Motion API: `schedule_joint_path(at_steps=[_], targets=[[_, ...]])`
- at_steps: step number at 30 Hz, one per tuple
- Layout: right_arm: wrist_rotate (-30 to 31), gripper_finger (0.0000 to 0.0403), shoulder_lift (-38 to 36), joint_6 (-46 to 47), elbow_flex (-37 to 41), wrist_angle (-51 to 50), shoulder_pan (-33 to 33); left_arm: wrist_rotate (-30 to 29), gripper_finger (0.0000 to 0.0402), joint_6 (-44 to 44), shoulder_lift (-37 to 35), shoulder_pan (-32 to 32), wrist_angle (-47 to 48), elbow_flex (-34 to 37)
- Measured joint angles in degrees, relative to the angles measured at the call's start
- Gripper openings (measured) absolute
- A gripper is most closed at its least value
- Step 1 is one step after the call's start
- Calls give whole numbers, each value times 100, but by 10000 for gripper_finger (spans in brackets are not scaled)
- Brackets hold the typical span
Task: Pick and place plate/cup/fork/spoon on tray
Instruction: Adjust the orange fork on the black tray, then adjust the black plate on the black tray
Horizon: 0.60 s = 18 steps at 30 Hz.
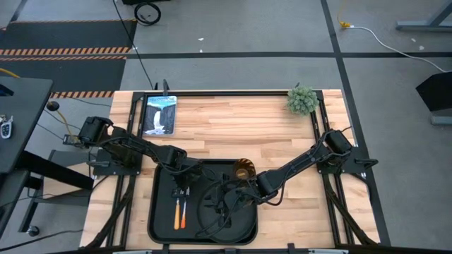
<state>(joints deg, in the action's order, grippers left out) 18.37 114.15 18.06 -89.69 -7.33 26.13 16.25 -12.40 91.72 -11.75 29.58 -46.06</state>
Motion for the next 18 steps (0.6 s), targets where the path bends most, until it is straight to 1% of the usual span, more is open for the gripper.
schedule_joint_path(at_steps=[11,14,18], targets=[[-1,114,0,1,0,9,0,32,170,-93,-3,2,0,0],[-1,114,0,2,0,62,0,108,186,-118,-79,2,16,-32],[-4,114,0,-4,0,110,0,109,196,-104,-251,2,217,-222]])
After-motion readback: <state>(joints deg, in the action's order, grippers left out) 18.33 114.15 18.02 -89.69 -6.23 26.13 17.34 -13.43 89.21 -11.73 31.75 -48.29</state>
